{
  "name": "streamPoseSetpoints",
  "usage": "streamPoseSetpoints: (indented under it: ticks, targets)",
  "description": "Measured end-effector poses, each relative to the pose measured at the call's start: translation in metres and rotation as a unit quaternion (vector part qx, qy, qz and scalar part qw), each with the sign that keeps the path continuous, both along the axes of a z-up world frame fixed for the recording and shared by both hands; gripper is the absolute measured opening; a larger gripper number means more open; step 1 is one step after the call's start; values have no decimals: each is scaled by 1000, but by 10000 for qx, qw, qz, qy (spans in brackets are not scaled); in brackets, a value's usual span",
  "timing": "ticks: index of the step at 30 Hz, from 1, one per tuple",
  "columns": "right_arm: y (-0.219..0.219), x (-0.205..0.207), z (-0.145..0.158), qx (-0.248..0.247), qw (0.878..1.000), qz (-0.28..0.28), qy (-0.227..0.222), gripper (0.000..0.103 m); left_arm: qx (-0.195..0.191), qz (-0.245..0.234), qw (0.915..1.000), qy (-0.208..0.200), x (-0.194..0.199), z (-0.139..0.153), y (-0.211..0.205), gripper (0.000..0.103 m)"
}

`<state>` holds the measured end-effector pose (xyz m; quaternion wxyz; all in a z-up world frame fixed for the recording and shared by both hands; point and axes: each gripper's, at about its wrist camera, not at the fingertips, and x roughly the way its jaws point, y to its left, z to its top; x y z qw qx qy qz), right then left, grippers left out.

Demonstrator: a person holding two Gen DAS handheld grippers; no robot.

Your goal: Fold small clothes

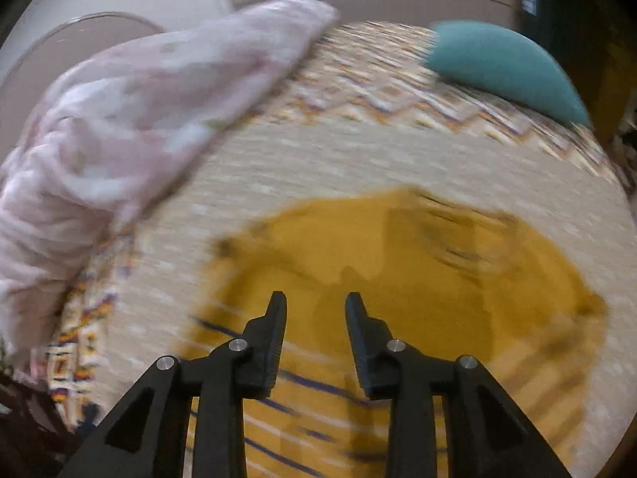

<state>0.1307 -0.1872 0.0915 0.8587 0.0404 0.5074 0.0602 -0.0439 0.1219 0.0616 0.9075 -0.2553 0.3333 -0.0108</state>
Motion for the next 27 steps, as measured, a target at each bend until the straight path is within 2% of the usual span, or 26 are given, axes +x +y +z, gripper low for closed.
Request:
streamPoseSetpoints:
  ticks: [4,6,8,9,13,17,20,24,25,26,27]
  targets:
    - [-81,-2,-34,-345,9940,-980,330,33,155,-115,9998,19,1,-1,-9,80]
    - [-129,-3,-52,-557,9809,-1776,558,33,262,-175,9995,85,5,-4,-15,80]
    - [-156,-10,-49,-55,9770,-2105,346,29,240,-253,9992,178,8,-8,-18,80]
    - [-162,-15,-41,21,9754,-2192,217,29,209,-286,9991,218,10,-9,-20,80]
    - [-161,-26,-8,-640,9787,-1947,-153,37,220,-345,9987,287,12,-13,-28,80]
    - [-158,-35,7,-417,9860,-1598,-213,47,278,-426,9984,264,9,-13,-37,80]
    - [-146,-32,-4,-612,9882,-1402,-114,54,372,-518,9977,226,7,-12,-45,80]
    - [-136,-22,-41,-1243,9834,-1296,251,55,601,-568,9963,233,6,-15,-50,80]
    - [-133,-19,-50,-1379,9824,-1192,395,53,631,-571,9960,255,7,-16,-50,80]
    - [-132,-20,-54,-1388,9831,-1116,424,22,629,-576,9959,292,9,-17,-49,80]
    - [-131,-18,-55,-1508,9818,-1065,448,14,598,-583,9960,329,11,-18,-49,80]
